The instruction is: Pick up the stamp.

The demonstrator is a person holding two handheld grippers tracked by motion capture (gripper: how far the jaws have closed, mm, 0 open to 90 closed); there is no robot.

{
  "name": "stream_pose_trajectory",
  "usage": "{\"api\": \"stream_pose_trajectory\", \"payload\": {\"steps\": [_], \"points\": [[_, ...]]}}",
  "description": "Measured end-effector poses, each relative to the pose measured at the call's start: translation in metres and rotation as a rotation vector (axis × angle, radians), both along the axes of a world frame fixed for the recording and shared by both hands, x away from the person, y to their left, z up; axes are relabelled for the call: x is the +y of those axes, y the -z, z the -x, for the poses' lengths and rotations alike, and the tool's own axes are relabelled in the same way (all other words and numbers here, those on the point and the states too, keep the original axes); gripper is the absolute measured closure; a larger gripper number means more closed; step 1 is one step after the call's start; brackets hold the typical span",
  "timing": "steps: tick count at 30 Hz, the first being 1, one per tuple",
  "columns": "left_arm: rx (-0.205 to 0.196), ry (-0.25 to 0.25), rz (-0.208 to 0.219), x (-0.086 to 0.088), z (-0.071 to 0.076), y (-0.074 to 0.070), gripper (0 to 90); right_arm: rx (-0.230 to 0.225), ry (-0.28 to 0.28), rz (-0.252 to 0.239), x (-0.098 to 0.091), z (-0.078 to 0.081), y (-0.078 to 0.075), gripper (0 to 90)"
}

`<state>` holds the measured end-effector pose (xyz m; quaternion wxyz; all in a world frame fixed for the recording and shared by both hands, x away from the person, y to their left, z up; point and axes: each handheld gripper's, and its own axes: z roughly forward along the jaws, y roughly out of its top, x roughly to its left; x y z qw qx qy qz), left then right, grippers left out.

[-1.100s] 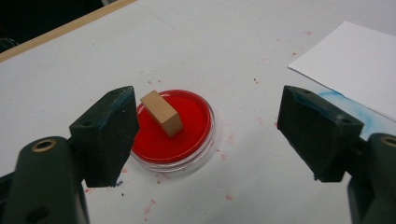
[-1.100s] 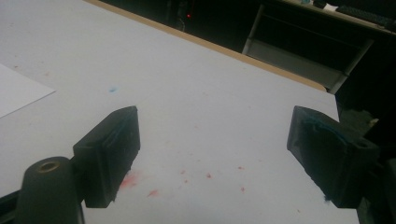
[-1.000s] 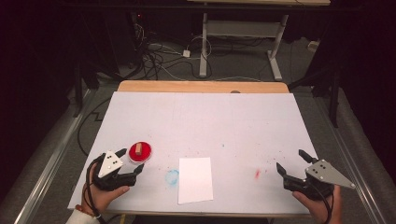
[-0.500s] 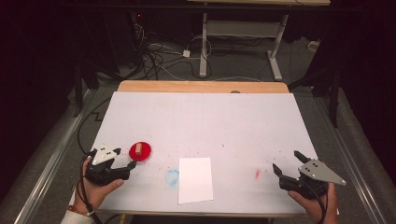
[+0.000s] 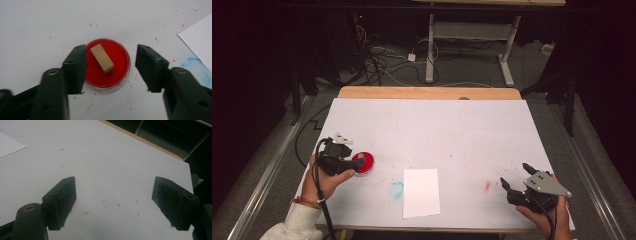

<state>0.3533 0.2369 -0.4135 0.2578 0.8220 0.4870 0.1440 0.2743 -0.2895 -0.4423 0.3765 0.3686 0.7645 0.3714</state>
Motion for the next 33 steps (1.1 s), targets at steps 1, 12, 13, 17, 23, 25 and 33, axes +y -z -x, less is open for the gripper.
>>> {"api": "stream_pose_trajectory", "payload": {"steps": [1,12,13,17,23,25,33], "points": [[0.021,-0.003,-0.008,-0.002,-0.004,0.003,43.6,0.001,-0.004,0.005,-0.001,0.000,0.000,20.1],[0.083,0.009,-0.049,-0.010,-0.021,0.019,59.5,0.006,0.004,0.042,-0.001,0.000,0.003,20.4],[0.084,0.008,-0.047,-0.010,-0.020,0.019,60.8,0.005,0.003,0.052,-0.001,0.000,0.003,20.5],[0.074,0.019,-0.053,-0.010,-0.018,0.019,70.3,0.003,0.005,0.060,0.001,0.000,0.004,20.8],[0.061,0.024,-0.075,-0.011,-0.019,0.021,71.6,0.008,0.006,0.067,0.001,-0.001,0.004,21.1],[0.056,0.023,-0.079,-0.010,-0.020,0.022,72.3,0.005,0.006,0.060,0.001,-0.001,0.004,21.1],[0.044,0.010,-0.076,-0.010,-0.023,0.023,71.3,0.017,0.005,0.060,0.001,-0.001,0.005,22.1]]}}
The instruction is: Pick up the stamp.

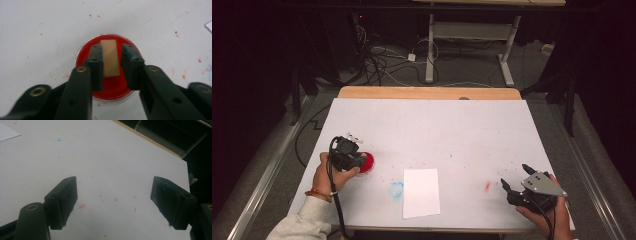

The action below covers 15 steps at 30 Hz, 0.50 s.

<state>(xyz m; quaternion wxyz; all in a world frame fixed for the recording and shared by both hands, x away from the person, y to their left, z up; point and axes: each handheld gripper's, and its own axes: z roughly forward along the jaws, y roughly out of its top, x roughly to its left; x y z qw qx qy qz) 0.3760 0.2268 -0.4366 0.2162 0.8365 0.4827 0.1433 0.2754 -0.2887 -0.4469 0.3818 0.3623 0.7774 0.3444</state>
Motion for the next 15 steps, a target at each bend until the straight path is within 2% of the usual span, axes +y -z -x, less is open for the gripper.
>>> {"api": "stream_pose_trajectory", "payload": {"steps": [5,8,15], "points": [[0.010,0.004,-0.042,-0.0018,-0.0037,0.0042,72.1,0.006,0.000,0.004,0.0003,-0.0007,0.0007,22.3],[0.010,0.003,-0.038,-0.0020,-0.0046,0.0051,73.8,0.008,-0.002,0.001,0.0005,-0.0003,0.0002,22.9],[0.009,0.038,-0.068,-0.0031,-0.0052,0.0050,74.0,0.012,-0.004,-0.002,-0.0003,-0.0012,0.0002,24.0]]}}
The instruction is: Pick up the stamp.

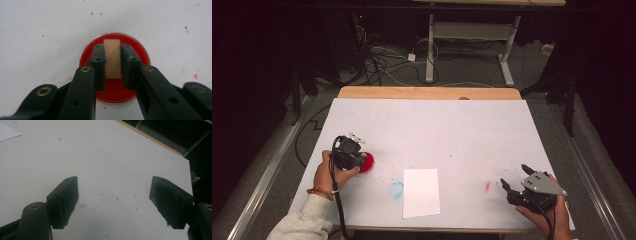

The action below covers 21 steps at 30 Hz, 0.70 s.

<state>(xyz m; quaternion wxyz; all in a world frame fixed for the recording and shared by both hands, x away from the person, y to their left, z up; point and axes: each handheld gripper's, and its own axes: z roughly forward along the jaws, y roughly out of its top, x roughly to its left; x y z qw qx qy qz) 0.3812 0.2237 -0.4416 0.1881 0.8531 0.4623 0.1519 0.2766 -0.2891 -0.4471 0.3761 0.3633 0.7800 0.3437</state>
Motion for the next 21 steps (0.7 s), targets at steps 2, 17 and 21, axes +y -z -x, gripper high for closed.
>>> {"api": "stream_pose_trajectory", "payload": {"steps": [2,17,21], "points": [[-0.010,0.012,-0.004,0.000,0.000,0.000,74.1,0.005,-0.002,-0.001,0.000,0.000,0.000,24.0],[-0.057,0.076,0.068,0.014,0.013,-0.024,74.2,0.006,0.004,-0.039,0.000,-0.003,-0.002,22.9],[-0.057,0.069,0.084,0.017,0.015,-0.025,74.2,0.011,-0.004,-0.032,0.002,-0.004,0.000,22.9]]}}
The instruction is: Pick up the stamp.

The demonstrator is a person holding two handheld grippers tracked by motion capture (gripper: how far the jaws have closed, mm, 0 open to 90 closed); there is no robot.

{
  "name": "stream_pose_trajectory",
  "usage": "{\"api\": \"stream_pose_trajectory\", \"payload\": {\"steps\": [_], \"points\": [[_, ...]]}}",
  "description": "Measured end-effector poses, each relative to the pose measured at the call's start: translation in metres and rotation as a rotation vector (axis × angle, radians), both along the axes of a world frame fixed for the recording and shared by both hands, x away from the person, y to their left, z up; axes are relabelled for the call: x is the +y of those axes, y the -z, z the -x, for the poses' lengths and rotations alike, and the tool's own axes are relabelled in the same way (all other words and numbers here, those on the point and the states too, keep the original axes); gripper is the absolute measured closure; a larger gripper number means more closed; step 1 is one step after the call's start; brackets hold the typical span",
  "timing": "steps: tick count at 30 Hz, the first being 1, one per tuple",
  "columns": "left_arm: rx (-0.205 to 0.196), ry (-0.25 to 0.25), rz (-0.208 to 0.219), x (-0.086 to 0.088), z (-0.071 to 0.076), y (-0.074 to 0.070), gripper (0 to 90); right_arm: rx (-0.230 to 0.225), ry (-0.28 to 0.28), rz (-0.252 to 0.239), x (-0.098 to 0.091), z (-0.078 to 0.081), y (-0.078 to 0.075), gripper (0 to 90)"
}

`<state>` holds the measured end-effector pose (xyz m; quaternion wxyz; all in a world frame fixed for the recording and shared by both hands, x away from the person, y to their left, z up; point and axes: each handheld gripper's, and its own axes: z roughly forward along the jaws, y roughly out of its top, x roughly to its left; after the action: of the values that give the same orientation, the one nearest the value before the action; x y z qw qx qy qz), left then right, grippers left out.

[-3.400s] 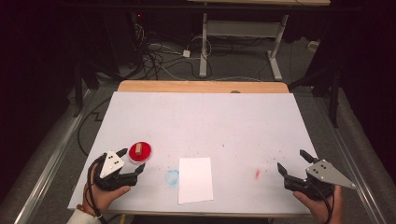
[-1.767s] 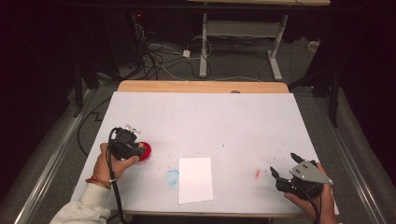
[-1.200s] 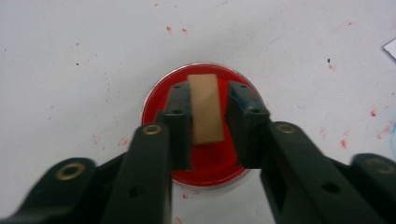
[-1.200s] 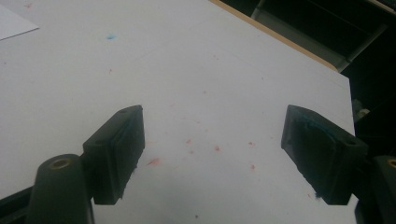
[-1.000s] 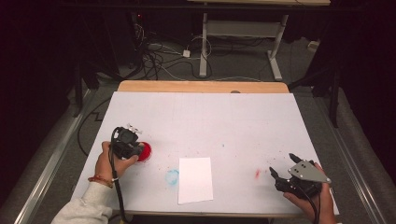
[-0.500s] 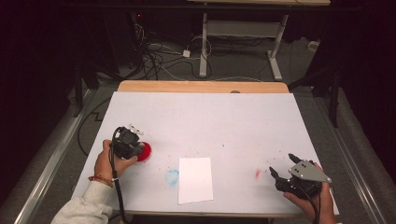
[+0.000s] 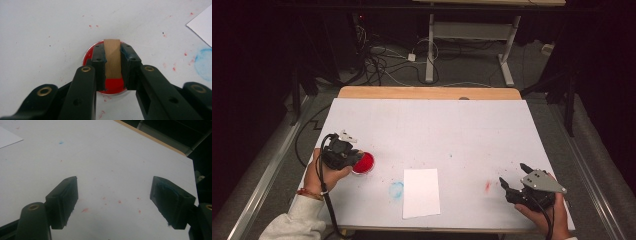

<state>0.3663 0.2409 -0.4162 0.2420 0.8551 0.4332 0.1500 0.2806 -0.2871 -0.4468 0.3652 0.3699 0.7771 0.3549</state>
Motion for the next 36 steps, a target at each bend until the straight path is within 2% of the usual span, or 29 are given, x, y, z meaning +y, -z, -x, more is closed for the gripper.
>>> {"api": "stream_pose_trajectory", "payload": {"steps": [6,8,12,14,18,20,25,31,36], "points": [[-0.013,0.013,0.028,-0.0014,0.0031,-0.0052,74.2,0.002,-0.001,-0.011,-0.0012,0.0012,0.0002,22.7],[-0.025,0.009,0.020,-0.0030,0.0044,-0.0048,74.2,0.001,-0.001,-0.010,-0.0017,0.0016,-0.0001,22.7],[-0.022,0.018,0.004,-0.0042,0.0043,-0.0022,74.2,-0.008,0.005,-0.016,-0.0018,0.0014,-0.0012,22.7],[-0.024,0.026,0.012,-0.0037,0.0047,-0.0027,74.2,-0.012,0.000,-0.011,-0.0017,0.0012,-0.0014,22.5],[-0.041,0.030,0.005,-0.0030,0.0061,-0.0046,74.2,-0.006,-0.002,-0.013,-0.0005,0.0002,-0.0004,22.3],[-0.033,0.041,-0.011,-0.0028,0.0064,-0.0044,74.2,-0.001,-0.006,-0.010,-0.0001,-0.0002,0.0002,22.2],[-0.045,0.038,-0.013,-0.0027,0.0086,-0.0064,74.2,0.001,-0.007,-0.005,0.0006,-0.0003,0.0003,22.0],[-0.038,0.050,-0.024,-0.0038,0.0090,-0.0055,74.1,-0.014,-0.009,-0.017,0.0011,0.0012,-0.0013,22.0],[-0.015,0.059,-0.032,-0.0056,0.0072,-0.0016,74.1,-0.009,-0.016,-0.005,0.0028,0.0007,-0.0003,21.9]]}}
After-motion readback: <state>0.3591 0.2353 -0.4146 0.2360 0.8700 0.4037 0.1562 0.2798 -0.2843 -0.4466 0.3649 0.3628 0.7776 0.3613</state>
